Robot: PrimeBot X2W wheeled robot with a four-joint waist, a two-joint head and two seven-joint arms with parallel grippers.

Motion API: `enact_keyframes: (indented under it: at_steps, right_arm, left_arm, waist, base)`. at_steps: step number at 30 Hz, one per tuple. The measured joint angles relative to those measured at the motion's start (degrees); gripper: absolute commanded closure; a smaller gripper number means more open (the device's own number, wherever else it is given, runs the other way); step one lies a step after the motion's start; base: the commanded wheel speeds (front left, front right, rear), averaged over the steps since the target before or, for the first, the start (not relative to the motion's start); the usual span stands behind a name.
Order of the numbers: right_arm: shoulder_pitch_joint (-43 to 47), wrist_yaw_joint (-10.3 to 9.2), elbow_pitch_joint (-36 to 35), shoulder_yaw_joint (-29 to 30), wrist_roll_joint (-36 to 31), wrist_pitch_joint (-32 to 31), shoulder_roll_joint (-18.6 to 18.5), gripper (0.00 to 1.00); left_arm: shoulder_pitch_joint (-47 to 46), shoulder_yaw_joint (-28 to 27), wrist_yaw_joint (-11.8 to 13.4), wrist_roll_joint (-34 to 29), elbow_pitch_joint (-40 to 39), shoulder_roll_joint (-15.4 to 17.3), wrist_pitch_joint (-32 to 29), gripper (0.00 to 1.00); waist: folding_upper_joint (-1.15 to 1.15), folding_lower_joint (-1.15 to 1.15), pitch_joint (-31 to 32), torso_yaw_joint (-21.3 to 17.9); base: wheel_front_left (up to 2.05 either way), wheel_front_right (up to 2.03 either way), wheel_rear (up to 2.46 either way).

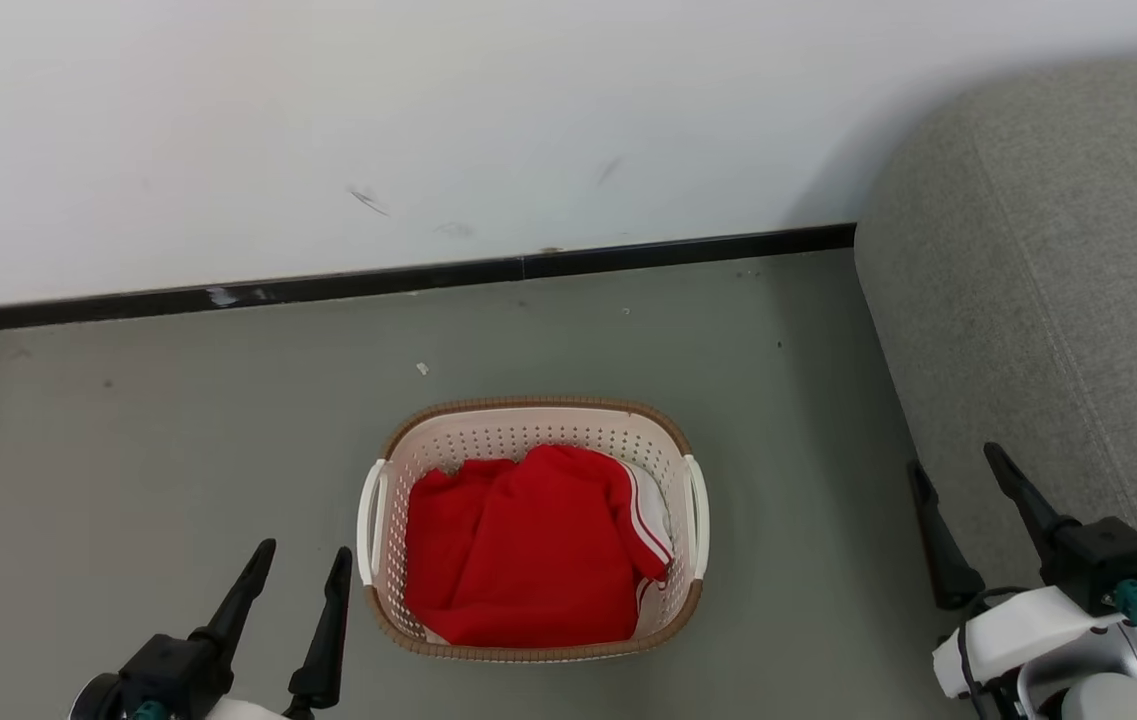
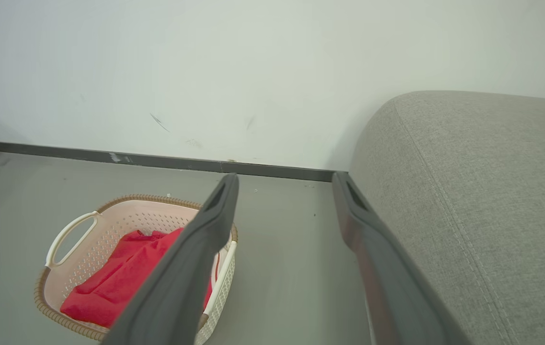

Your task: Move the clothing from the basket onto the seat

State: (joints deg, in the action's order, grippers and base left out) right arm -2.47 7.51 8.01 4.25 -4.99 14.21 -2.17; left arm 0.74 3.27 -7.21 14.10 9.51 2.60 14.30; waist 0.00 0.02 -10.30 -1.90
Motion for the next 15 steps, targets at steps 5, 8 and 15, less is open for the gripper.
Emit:
enact_keyframes:
  at_steps: [5, 8, 15]
  right_arm:
    - [-2.0, 0.00, -0.7, -0.2, 0.4, 0.0, 0.0, 0.00]
    - [-3.7, 0.00, -1.1, -0.8, 0.4, 0.0, 0.0, 0.00]
    - [-6.2, 0.00, -2.3, -1.2, 0.4, 0.0, -0.1, 0.00]
  left_arm:
    - [-2.0, 1.6, 0.0, -0.4, 0.8, 0.4, 0.0, 0.00]
    - [-4.2, 3.1, 0.0, -0.5, 1.0, 1.0, 0.0, 0.00]
    - [-7.7, 6.3, 0.0, -0.5, 2.2, 2.5, 0.0, 0.00]
  waist:
    - [0.00, 0.00, -2.7, 0.0]
    - [0.00, 0.00, -5.0, -0.1]
    - [0.00, 0.00, -9.1, -0.3]
  base:
    - [0.00, 0.00, 0.00]
    - [0.00, 0.00, 0.00]
    - [0.00, 0.00, 0.00]
